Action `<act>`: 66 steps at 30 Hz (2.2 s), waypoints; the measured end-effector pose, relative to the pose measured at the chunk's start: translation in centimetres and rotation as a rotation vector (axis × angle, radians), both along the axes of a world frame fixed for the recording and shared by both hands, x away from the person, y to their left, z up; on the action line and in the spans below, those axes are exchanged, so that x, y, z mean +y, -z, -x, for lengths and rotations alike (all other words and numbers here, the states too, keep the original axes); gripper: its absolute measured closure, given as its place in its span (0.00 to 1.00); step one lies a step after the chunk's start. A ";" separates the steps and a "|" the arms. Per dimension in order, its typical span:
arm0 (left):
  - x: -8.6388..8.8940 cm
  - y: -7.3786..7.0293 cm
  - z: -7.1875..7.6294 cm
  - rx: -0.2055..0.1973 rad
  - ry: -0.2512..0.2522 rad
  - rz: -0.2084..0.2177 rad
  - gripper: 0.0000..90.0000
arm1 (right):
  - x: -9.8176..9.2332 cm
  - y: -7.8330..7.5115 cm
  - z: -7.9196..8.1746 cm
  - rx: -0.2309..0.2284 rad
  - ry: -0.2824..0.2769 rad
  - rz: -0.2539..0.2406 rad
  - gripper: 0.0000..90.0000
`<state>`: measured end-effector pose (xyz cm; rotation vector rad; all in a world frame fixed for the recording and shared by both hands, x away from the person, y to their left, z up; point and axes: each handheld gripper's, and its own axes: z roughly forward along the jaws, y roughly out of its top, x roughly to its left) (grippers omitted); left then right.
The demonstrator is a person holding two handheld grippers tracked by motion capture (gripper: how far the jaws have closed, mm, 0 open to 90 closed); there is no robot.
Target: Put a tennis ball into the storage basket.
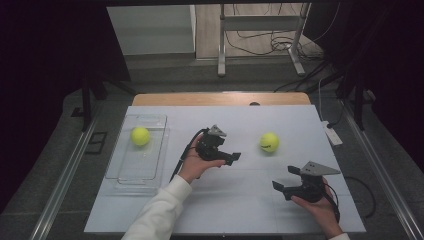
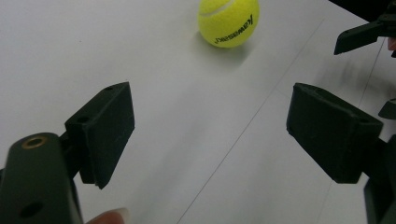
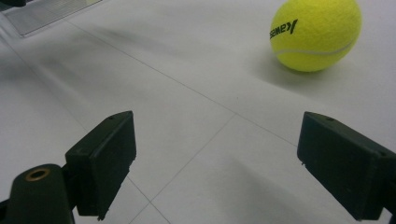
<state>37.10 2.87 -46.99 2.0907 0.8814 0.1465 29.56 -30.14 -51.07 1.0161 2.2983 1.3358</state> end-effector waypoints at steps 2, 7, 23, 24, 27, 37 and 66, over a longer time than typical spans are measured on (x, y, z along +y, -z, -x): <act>-0.2 -0.1 -0.2 0.000 0.006 -0.005 0.18 | 0.0 0.0 0.0 0.000 -0.001 -0.001 0.14; -0.7 -0.2 -0.5 -0.003 0.011 -0.004 0.18 | 0.0 0.0 0.0 0.001 0.001 -0.006 0.14; -3.1 -0.5 -1.5 -0.005 0.045 -0.014 0.18 | -0.3 0.0 0.3 0.004 0.010 -0.015 0.14; -3.2 -0.6 -1.5 -0.006 0.047 -0.016 0.18 | -0.4 0.0 0.3 0.003 0.011 -0.016 0.14; -3.4 -0.6 -1.7 -0.004 0.046 -0.014 0.18 | -0.4 0.0 0.3 0.003 0.012 -0.015 0.14; -4.6 -0.7 -2.3 -0.003 0.056 -0.025 0.18 | -0.4 0.0 0.3 0.002 0.010 -0.015 0.14; -8.3 -0.9 -5.1 -0.002 0.075 -0.058 0.18 | -0.4 0.0 0.2 0.007 0.007 -0.014 0.14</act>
